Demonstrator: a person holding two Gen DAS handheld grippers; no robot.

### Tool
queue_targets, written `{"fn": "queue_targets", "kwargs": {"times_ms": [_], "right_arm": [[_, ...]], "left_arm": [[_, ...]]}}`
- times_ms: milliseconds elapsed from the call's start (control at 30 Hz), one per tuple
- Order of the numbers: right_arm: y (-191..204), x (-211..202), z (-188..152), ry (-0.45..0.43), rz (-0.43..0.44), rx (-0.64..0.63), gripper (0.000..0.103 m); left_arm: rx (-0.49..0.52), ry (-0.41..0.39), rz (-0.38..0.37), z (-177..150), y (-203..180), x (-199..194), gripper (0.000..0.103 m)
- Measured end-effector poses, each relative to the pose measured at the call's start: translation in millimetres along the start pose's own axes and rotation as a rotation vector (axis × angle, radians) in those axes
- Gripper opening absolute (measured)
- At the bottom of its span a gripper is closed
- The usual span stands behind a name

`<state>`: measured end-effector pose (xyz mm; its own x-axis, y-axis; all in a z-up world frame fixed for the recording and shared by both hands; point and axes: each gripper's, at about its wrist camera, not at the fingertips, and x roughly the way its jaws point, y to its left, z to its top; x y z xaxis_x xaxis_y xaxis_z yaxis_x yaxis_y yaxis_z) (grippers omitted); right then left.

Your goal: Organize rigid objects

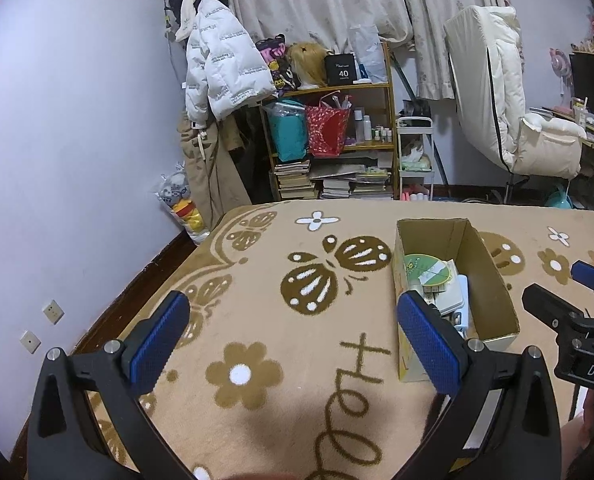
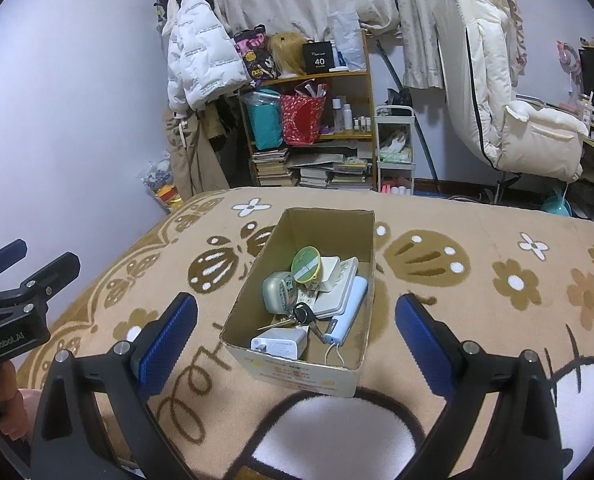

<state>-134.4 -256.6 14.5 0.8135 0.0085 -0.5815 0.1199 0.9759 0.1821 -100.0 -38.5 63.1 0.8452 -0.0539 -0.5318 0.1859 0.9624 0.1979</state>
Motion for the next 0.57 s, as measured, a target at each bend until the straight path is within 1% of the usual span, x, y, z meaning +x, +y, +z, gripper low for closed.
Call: {"fn": "queue_targets", "kwargs": {"times_ms": [567], "right_arm": [[1.3,0.9,-0.3,-0.002,0.005,-0.008,0.103]], "left_arm": [[0.001,0.006,0.006,-2.3,0.6,1.7,0.103]]}}
